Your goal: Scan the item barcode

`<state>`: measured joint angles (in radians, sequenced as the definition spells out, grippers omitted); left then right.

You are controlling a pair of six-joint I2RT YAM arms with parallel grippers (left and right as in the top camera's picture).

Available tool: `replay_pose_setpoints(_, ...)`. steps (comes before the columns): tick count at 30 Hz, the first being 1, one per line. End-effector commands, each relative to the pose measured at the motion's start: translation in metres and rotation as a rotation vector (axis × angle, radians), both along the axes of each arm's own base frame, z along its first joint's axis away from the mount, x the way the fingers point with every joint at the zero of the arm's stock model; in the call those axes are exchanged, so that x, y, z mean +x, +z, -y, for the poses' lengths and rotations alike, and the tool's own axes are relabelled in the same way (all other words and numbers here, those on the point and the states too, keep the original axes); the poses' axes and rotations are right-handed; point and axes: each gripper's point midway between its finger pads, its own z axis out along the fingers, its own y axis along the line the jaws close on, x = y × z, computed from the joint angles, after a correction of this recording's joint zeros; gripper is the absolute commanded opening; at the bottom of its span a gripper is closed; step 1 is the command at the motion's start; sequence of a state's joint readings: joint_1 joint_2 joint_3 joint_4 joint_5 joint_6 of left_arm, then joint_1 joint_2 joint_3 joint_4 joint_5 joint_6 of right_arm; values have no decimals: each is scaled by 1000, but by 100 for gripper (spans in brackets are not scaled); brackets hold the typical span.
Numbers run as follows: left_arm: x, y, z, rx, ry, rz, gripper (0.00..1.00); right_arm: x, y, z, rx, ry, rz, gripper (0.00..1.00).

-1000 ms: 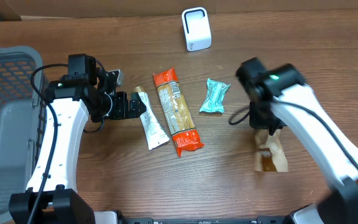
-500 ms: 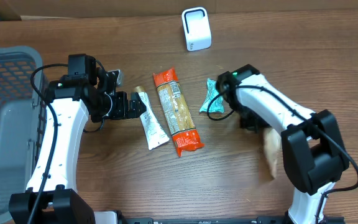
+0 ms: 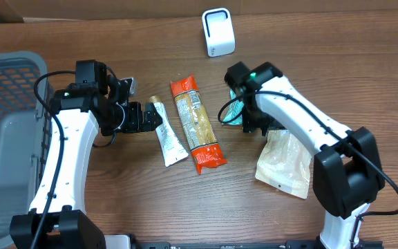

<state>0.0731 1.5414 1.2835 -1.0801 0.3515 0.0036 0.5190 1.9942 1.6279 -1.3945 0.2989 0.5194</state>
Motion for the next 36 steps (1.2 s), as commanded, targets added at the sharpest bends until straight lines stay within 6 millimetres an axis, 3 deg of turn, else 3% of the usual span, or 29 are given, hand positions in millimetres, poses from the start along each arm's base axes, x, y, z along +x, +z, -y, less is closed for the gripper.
replay_pose_setpoints(1,0,-2,0,8,-20,1,100,20,34,3,169,-90,86,80)
replay_pose_setpoints(5,0,-2,0,8,-20,1,100,28,52,2,388,-77,81,84)
replay_pose_setpoints(8,0,-2,0,8,-20,1,100,26,52,6,413,-45,61,84)
replay_pose_setpoints(14,0,-2,0,8,-19,1,100,14,32,-3,186,53,83,96)
replay_pose_setpoints(21,0,-2,0,8,-19,1,100,-3,-9,-33,111,117,54,97)
replay_pose_setpoints(26,0,-2,0,8,-19,1,100,-11,-32,-21,-60,133,20,100)
replay_pose_setpoints(31,0,-2,0,8,-19,1,100,-18,-49,-15,-124,143,-26,100)
replay_pose_setpoints(36,0,-2,0,8,-19,1,100,-20,-56,-1,-202,125,-20,100)
